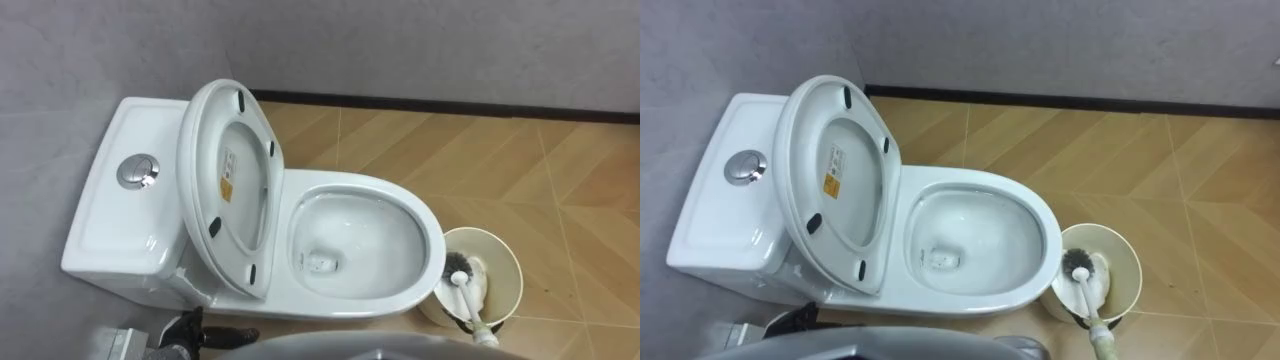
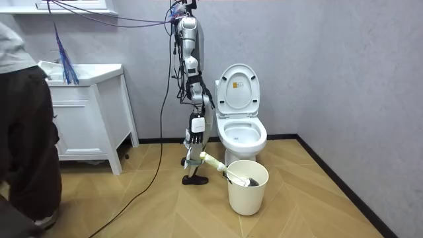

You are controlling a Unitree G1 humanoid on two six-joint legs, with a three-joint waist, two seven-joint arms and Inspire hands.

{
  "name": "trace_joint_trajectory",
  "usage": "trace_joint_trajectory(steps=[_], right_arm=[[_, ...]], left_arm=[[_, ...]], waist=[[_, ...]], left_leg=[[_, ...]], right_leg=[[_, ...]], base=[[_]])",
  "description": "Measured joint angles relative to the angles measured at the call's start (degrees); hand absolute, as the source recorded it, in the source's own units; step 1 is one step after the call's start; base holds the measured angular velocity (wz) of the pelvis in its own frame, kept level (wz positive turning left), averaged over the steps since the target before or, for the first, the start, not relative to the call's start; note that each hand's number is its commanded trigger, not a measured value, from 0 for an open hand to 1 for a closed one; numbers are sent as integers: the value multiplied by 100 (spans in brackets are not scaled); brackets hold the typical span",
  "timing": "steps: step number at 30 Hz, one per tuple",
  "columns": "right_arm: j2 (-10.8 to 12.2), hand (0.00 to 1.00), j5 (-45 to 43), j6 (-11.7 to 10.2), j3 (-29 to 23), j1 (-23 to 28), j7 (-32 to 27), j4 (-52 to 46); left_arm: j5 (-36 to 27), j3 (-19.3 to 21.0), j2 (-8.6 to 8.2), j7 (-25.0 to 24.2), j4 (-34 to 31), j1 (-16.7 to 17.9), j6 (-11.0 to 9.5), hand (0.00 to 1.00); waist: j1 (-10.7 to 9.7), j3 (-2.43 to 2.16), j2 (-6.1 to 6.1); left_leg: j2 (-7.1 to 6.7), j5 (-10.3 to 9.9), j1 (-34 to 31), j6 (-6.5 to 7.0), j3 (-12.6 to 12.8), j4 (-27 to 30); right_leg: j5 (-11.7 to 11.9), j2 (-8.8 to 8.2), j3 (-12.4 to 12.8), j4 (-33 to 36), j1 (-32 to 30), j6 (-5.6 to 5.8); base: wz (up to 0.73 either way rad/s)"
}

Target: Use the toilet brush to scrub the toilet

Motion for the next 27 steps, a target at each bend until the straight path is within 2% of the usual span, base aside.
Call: trace_joint_trajectory(steps=[6,15,23,27], right_arm=[[0,0,-22,-35,2,27,-87,-56],[-4,0,-18,-186,-103,10,-572,-269],[-6,0,-133,-504,-442,24,-1316,-877],[10,0,179,-917,-526,0,-1759,-1430]], left_arm=[[-1,1,1,4,1,-1,-1,0],[2,-8,2,36,-16,-5,-6,0],[63,-20,0,38,-31,10,-67,0],[171,-20,1,39,-39,-2,-155,0]], waist=[[-1,1,5],[-3,-13,58],[0,-25,102],[4,-28,134]], left_leg=[[0,0,-3,0,26,-2],[4,0,-12,0,85,-50],[4,0,-19,-1,150,-48],[4,0,-55,-1,163,-48]], right_leg=[[0,1,11,-1,-7,0],[6,12,52,0,-61,3],[10,23,153,-9,-95,4],[20,27,157,-14,-143,5]], base=[[-1],[-2],[-5],[-3]])
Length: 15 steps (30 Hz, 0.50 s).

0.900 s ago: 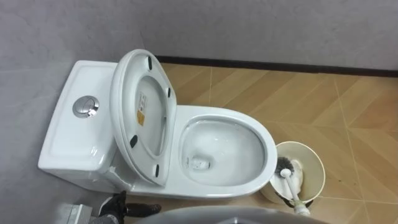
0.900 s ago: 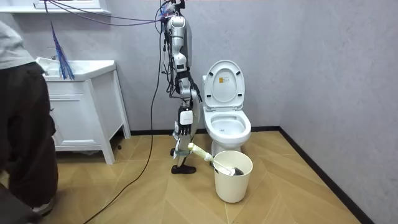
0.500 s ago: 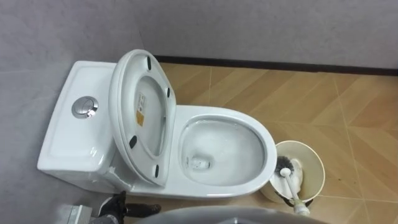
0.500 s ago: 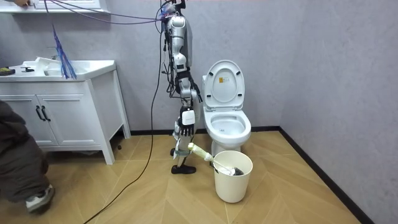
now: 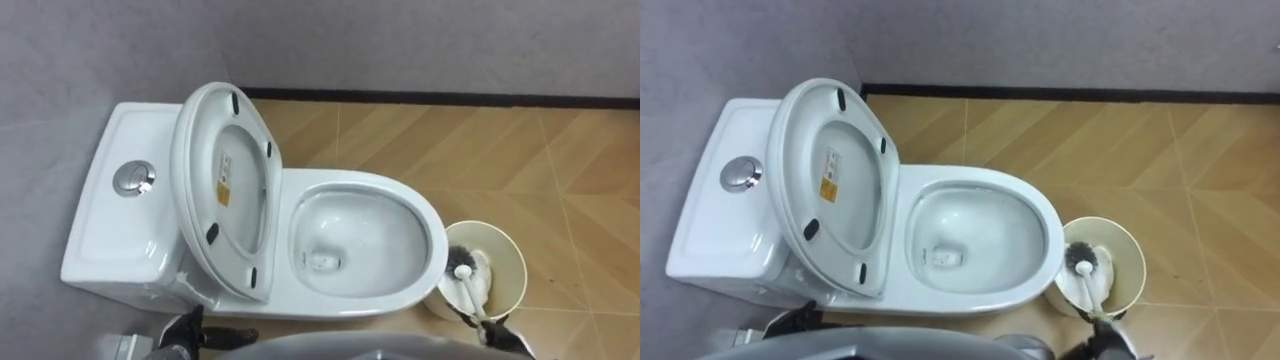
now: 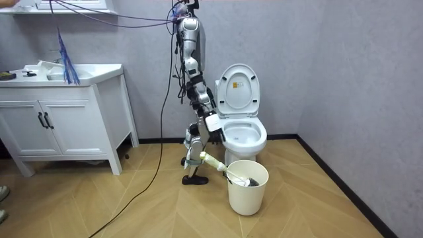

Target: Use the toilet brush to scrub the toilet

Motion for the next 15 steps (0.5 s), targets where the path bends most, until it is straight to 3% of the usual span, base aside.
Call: trace_joint_trajectory(steps=[4,12,15], right_arm=[[9,0,136,-339,-5,-122,-350,-223],[9,0,274,-615,-3,-117,-837,-844],[9,0,288,-621,-2,-112,-966,-843]], left_arm=[[-3,1,4,0,67,6,-139,0],[4,158,22,3,-46,137,-220,0],[4,210,41,13,-45,156,-269,0]], waist=[[28,1,-16],[37,-1,-65],[36,-6,-62]], left_leg=[[2,0,3,0,-5,-2],[5,0,9,0,-3,-14],[5,0,9,0,-3,-15]], right_leg=[[7,1,-11,15,7,-4],[30,4,-20,-10,15,-8],[41,4,-21,-11,15,-5]], base=[[0],[0],[0]])
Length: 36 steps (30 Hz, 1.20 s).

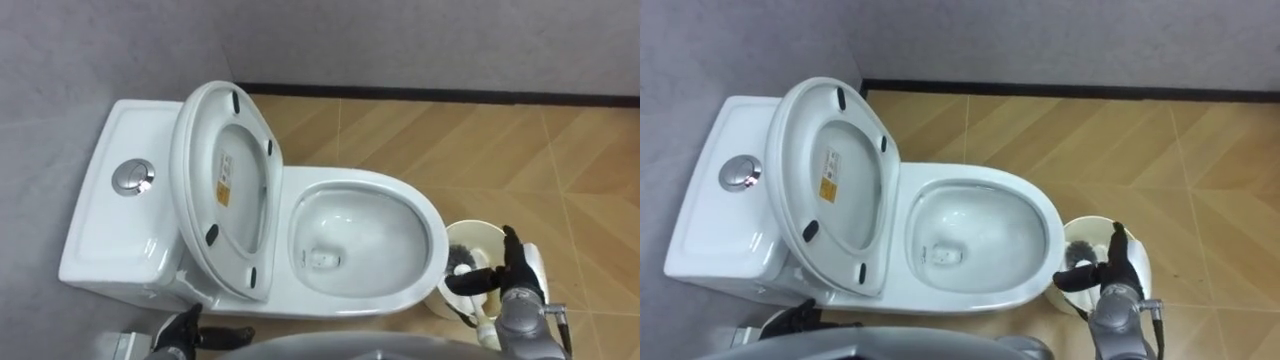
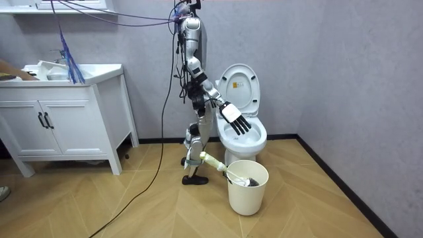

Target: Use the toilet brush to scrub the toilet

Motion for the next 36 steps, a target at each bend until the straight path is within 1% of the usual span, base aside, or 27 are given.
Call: trace_joint_trajectory(steps=[2,6,7,11,14,15,17,18,19,20,22,23,24,26,28,30,33,34,35,36], right_arm=[[-1,0,27,-7,0,-1,-75,1],[-29,0,115,-119,-3,-68,-291,66],[-41,0,232,-179,-4,-167,-355,226],[-55,0,570,-181,-3,-415,-474,544],[-121,0,709,-188,12,-564,-501,809],[-153,0,714,-197,16,-650,-527,954],[-289,0,966,-199,23,-928,-540,1387],[-333,0,1012,-198,40,-997,-544,1487],[-424,0,1118,-198,103,-1110,-546,1662],[-493,0,1148,-196,104,-1195,-547,1820],[-561,0,1264,-185,110,-1323,-540,2064],[-591,0,1476,-174,112,-1428,-538,2204],[-602,0,1584,-170,125,-1490,-538,2274],[-624,0,1766,-126,233,-1666,-533,2494],[-624,0,1836,-87,260,-1759,-528,2630],[-631,0,1903,-61,258,-1913,-525,2809],[-674,0,2046,-32,325,-2127,-526,2910],[-687,0,2086,23,339,-2217,-521,2930],[-694,0,2117,44,364,-2264,-518,2938],[-713,0,2164,82,444,-2330,-511,2946]], left_arm=[[0,4,16,4,6,1,-28,0],[54,15,64,12,12,-10,-107,0],[53,11,82,39,12,-16,-113,0],[52,-18,131,150,24,-88,-112,0],[57,-63,141,235,69,-157,-112,0],[53,-78,150,253,118,-173,-114,0],[57,-119,176,260,244,-302,-105,0],[56,-156,195,261,244,-326,-103,0],[52,-277,242,259,256,-385,-101,0],[50,-325,258,261,296,-425,-101,0],[41,-399,272,262,340,-562,-101,0],[39,-460,273,278,362,-660,-91,0],[40,-495,275,295,364,-698,-89,0],[47,-616,276,397,469,-976,-85,0],[56,-753,270,455,573,-1194,-84,0],[50,-838,264,482,580,-1304,-88,0],[33,-991,266,509,615,-1464,-80,0],[29,-1027,268,512,612,-1542,-76,0],[29,-1049,269,520,610,-1570,-76,0],[34,-1120,268,569,586,-1639,-61,0]], waist=[[7,-2,9],[9,-4,13],[-12,-9,20],[-15,-5,24],[-9,13,59],[-4,12,84],[8,13,133],[8,22,147],[6,30,165],[4,47,177],[17,60,184],[26,65,177],[26,69,171],[90,107,121],[114,117,118],[131,128,110],[143,165,134],[164,193,133],[174,201,132],[198,221,132]], left_leg=[[1,0,-13,0,1,1],[4,1,-119,1,-7,13],[6,1,-179,2,-23,29],[8,7,-482,12,-103,124],[3,23,-737,39,-169,201],[2,26,-850,44,-178,239],[1,58,-1092,74,-184,272],[2,66,-1156,80,-187,287],[-5,92,-1286,93,-200,297],[-14,115,-1382,105,-217,303],[-24,126,-1521,115,-230,333],[-30,137,-1648,122,-230,358],[-30,145,-1732,127,-230,391],[-28,153,-2087,133,-256,532],[-29,153,-2339,134,-354,673],[-27,153,-2524,134,-383,758],[-34,153,-2909,135,-489,971],[-34,153,-3088,135,-495,1086],[-34,153,-3193,135,-494,1146],[-34,152,-3396,136,-489,1272]], right_leg=[[14,-2,-1,0,-18,-1],[45,-3,-34,10,-112,4],[65,-5,-68,7,-147,7],[128,-17,-154,5,-366,13],[179,-26,-202,9,-554,15],[189,-30,-207,17,-643,15],[246,-36,-219,26,-840,15],[262,-38,-225,28,-890,13],[285,-50,-245,39,-1007,15],[297,-68,-280,54,-1103,16],[297,-90,-314,139,-1259,17],[297,-104,-320,213,-1414,17],[297,-112,-329,244,-1495,17],[308,-119,-330,343,-1825,3],[324,-122,-401,369,-1983,-5],[325,-130,-415,457,-2164,-6],[324,-161,-471,669,-2516,-8],[321,-173,-475,808,-2701,-8],[321,-180,-475,881,-2812,-8],[321,-194,-475,980,-3001,-8]], base=[[0],[4],[9],[12],[11],[4],[0],[3],[9],[10],[4],[0],[0],[2],[17],[11],[10],[9],[3],[0]])
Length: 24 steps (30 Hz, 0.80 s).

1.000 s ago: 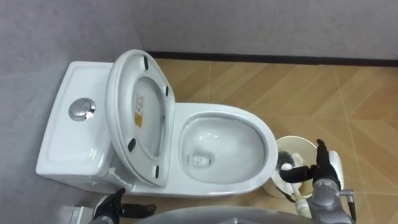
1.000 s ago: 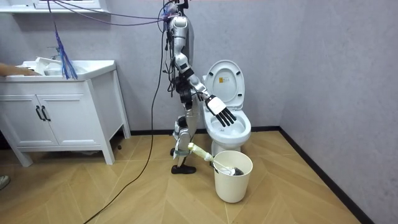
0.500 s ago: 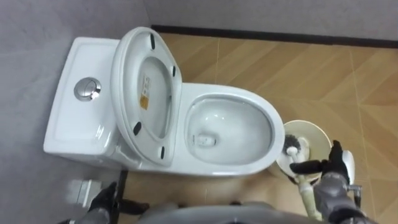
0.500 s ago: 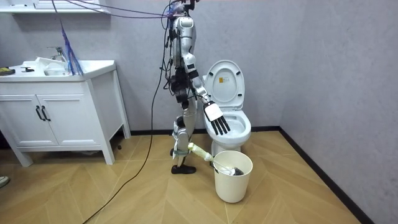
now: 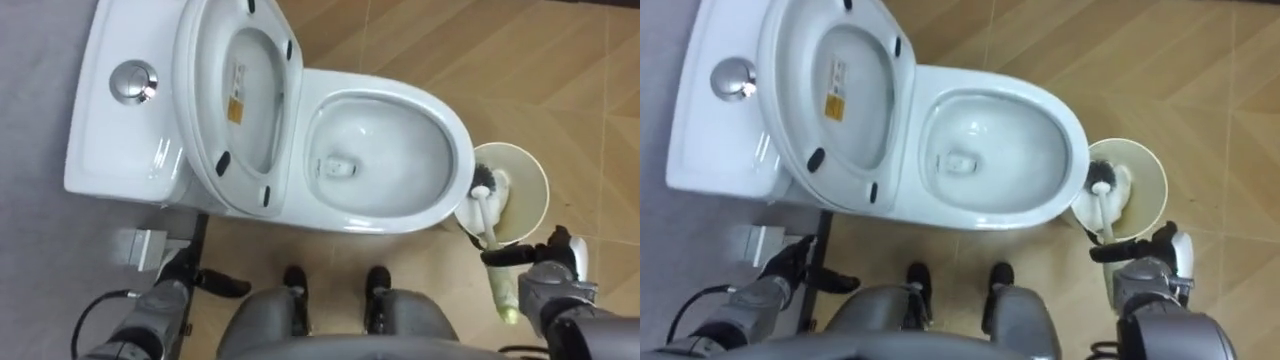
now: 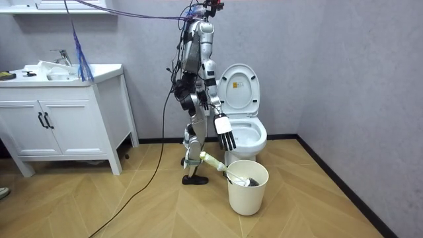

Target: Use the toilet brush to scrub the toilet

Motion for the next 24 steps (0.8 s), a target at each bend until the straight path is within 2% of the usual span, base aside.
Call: trace_joint_trajectory(steps=[1,4,7,9,14,17,20,24], right_arm=[[-20,0,106,0,6,-87,39,-12],[-96,0,300,24,7,-173,124,-40],[-250,0,530,198,9,-280,132,-63],[-325,0,622,218,13,-298,147,-64],[-451,0,838,296,228,-324,200,-56],[-498,0,841,376,391,-381,206,-88],[-602,0,846,378,412,-380,203,-221],[-662,0,818,378,442,-496,182,-277]], left_arm=[[-46,-6,-7,49,-20,-63,4,0],[-122,1,3,236,-141,-199,40,0],[-368,-6,2,374,-433,-301,60,0],[-444,-8,2,395,-571,-373,68,0],[-566,-68,49,438,-1029,-445,69,0],[-567,-136,67,513,-1334,-493,75,0],[-670,-240,79,552,-1577,-537,76,0],[-778,-289,85,551,-1827,-635,79,0]], waist=[[16,24,0],[72,42,-15],[92,55,-9],[92,63,-13],[109,65,-8],[137,66,2],[131,69,30],[159,66,77]], left_leg=[[-1,0,-217,1,1,135],[-1,-16,-747,37,-5,460],[-39,-76,-1355,127,-12,864],[-94,-83,-1624,145,-28,1023],[-99,-115,-2322,193,-13,1532],[-93,-181,-2712,188,0,1869],[-99,-272,-3045,183,4,2202],[-92,-412,-3469,137,4,2685]], right_leg=[[-1,-12,1,102,-190,-1],[-23,-42,1,385,-688,-26],[-170,-139,12,887,-1316,-26],[-245,-220,15,1148,-1607,-13],[-362,-318,71,1764,-2349,-21],[-450,-335,98,2123,-2753,-58],[-581,-415,105,2543,-3119,-102],[-734,-427,149,3053,-3572,-177]], base=[[0],[5],[11],[15],[6],[1],[6],[1]])
